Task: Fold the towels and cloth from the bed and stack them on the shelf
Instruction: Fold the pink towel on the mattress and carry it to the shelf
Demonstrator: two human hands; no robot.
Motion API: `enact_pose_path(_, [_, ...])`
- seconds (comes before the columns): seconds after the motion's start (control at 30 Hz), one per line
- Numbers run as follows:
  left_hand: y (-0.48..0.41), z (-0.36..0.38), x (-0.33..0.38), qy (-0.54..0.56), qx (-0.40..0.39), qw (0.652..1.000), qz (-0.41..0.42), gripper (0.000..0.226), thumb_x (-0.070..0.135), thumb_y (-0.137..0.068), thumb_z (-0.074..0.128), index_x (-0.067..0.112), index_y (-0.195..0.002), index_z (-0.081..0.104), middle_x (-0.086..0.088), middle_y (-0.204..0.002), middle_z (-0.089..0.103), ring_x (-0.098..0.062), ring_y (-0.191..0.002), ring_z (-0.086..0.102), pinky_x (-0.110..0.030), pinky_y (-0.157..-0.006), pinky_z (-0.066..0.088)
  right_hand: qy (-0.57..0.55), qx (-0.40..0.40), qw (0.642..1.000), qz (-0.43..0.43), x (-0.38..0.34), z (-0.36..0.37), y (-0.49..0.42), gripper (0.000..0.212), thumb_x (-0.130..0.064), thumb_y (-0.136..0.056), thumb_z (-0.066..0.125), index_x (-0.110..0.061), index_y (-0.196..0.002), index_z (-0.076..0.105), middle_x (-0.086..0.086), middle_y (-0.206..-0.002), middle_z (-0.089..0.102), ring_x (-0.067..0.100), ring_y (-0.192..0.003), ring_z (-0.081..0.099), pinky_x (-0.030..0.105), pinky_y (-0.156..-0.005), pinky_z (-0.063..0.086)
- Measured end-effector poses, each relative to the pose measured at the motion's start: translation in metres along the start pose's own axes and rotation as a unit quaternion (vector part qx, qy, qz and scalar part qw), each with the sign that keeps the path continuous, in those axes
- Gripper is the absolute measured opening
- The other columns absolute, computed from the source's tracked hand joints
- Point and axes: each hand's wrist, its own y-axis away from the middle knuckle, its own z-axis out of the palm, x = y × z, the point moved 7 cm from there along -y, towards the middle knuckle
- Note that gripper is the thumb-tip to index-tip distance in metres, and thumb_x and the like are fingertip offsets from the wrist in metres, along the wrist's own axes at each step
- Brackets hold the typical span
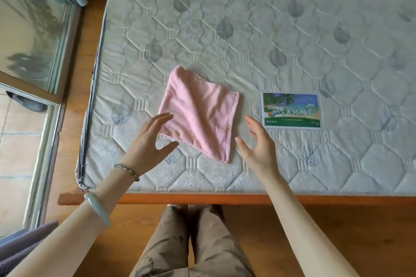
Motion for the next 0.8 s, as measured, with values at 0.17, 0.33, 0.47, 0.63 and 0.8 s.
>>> enact_pose_path(0.17, [-0.036,0.040,-0.058,-0.066,-0.047,0.996,-0.022,0.059,0.019,-0.080,0.075,0.013,-0.134,0.050,-0.007,-0.138,0.049,-0.027,-0.127,0.044,-0.034,-0.106,0.033,0.069,-0.072,0.995,0.029,0.067,0.039,-0.027,0.047,-0.006,-0.084,0.064,-0.008,-0.130,0.052,0.002,-0.131,0.057,0.007,-0.121,0.050,0.030,-0.105,0.042])
enact_pose_path(0.33, [-0.058,0.095,-0.132,-0.149,-0.096,0.984,-0.030,0.044,0.013,-0.075,0.076,0.009,-0.116,0.061,-0.012,-0.121,0.059,-0.034,-0.114,0.052,-0.046,-0.100,0.040,0.155,-0.189,0.965,0.100,0.154,0.110,-0.031,0.034,-0.010,-0.086,0.062,-0.006,-0.120,0.058,0.009,-0.119,0.062,0.023,-0.108,0.060,0.030,-0.092,0.048])
enact_pose_path(0.47, [-0.060,0.144,-0.180,-0.288,-0.199,0.930,0.114,0.044,0.003,-0.062,0.079,0.005,-0.104,0.065,-0.012,-0.105,0.065,-0.033,-0.099,0.062,-0.046,-0.088,0.050,0.281,-0.291,0.912,0.066,0.197,0.162,-0.026,0.014,-0.008,-0.086,0.057,-0.008,-0.100,0.059,0.007,-0.108,0.060,0.024,-0.100,0.058,0.035,-0.084,0.048])
enact_pose_path(0.63, [-0.070,0.175,-0.236,-0.343,-0.278,0.889,0.122,0.059,0.014,-0.054,0.089,0.003,-0.106,0.063,-0.015,-0.106,0.066,-0.033,-0.098,0.064,-0.046,-0.086,0.052,0.446,-0.311,0.838,0.050,0.243,0.192,-0.018,0.030,-0.008,-0.074,0.070,-0.004,-0.102,0.060,0.016,-0.104,0.061,0.033,-0.095,0.059,0.045,-0.083,0.049])
enact_pose_path(0.8, [-0.082,0.180,-0.263,-0.305,-0.298,0.895,0.132,0.076,0.023,-0.054,0.087,0.003,-0.121,0.057,-0.019,-0.117,0.064,-0.037,-0.098,0.065,-0.049,-0.080,0.053,0.497,-0.329,0.802,0.023,0.262,0.200,-0.022,0.050,-0.003,-0.056,0.083,-0.002,-0.101,0.061,0.018,-0.098,0.062,0.036,-0.093,0.060,0.041,-0.070,0.052])
